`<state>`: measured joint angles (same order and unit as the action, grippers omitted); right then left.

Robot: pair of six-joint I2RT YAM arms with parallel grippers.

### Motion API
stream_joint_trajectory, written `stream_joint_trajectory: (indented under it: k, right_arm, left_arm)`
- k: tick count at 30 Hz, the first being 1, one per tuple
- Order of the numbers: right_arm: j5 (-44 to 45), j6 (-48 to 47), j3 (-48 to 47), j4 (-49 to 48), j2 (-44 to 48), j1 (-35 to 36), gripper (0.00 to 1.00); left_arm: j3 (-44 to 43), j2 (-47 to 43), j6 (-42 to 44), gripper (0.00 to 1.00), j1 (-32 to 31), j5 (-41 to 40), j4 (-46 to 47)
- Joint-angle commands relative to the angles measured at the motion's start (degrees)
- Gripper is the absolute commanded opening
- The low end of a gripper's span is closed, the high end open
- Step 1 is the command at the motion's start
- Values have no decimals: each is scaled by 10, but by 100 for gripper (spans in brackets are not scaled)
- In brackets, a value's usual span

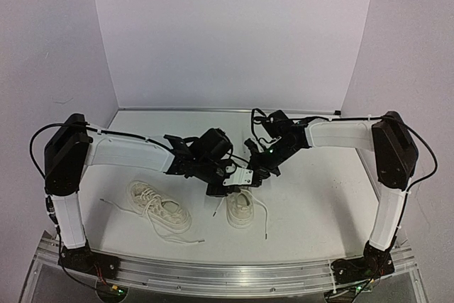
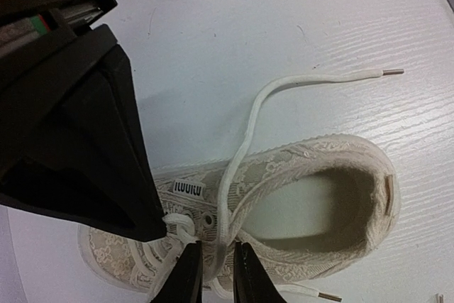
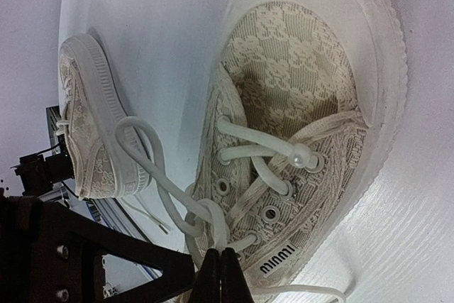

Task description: Tie the shoes

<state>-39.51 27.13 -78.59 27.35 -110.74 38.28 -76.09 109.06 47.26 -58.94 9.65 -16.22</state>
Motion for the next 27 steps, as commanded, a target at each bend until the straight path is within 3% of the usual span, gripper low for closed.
stream_joint_trajectory:
  k: [1,16,27]
  right_arm:
    - [-7,3,-7,-9,21,2,0]
    - [-11,-4,-6,-9,27,2,0]
    - [-8,-4,-7,-10,30,2,0]
  left_arm:
    - [-27,8,11,17,0,-7,-7]
    - [-36,14,-19,1,1,-47,-1]
    - [-25,1,-110,0,20,-31,31]
